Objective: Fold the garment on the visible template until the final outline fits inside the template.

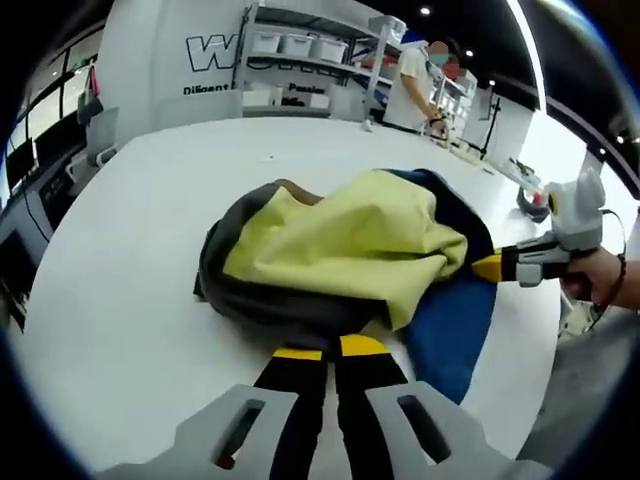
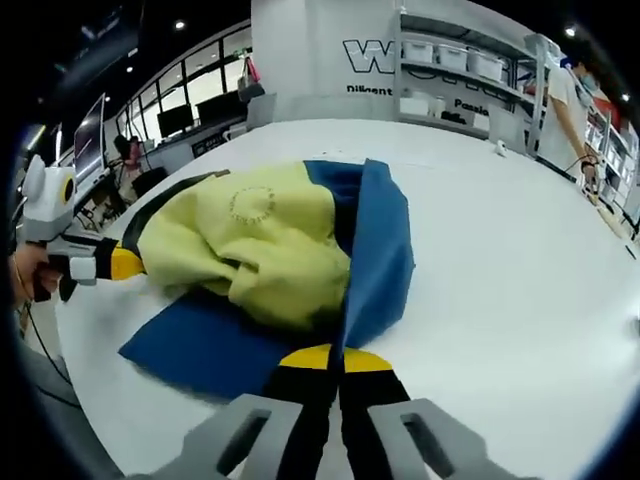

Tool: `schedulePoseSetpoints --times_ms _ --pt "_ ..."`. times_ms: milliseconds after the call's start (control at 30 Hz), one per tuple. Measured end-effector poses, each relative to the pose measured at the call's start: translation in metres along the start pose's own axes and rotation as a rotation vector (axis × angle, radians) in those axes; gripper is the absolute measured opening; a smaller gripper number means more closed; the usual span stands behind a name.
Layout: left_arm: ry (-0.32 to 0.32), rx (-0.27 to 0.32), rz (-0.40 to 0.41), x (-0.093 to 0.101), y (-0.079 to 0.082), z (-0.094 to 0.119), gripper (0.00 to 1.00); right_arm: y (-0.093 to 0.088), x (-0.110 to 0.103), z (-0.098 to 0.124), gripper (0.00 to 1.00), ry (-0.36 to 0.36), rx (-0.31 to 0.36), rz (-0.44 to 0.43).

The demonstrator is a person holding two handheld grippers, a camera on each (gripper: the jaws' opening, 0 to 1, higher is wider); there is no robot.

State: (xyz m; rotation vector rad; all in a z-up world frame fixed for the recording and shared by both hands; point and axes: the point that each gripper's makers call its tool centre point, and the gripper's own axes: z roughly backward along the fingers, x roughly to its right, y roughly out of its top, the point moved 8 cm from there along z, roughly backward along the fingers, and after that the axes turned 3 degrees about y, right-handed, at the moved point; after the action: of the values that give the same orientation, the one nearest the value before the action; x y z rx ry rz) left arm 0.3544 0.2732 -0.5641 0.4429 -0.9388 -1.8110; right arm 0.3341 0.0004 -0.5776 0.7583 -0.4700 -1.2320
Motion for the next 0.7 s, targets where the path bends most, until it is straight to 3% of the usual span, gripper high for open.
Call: schedulePoseSetpoints --times_ms 267,467,700 --pt "0.042 0.017 -0.054 -0.008 0.010 0.017 0.02 0.006 0.020 0.013 0.00 -0.063 0.000 0.090" --pt "0.078 0.045 -0.077 -0.023 0.022 0.030 0.02 0.006 0.043 0.020 0.00 -0.122 -0.004 0.095" --pt "0.163 0.056 -0.129 -0.044 0.036 0.042 0.02 0.010 0.080 0.034 0.00 -0.235 -0.008 0.104"
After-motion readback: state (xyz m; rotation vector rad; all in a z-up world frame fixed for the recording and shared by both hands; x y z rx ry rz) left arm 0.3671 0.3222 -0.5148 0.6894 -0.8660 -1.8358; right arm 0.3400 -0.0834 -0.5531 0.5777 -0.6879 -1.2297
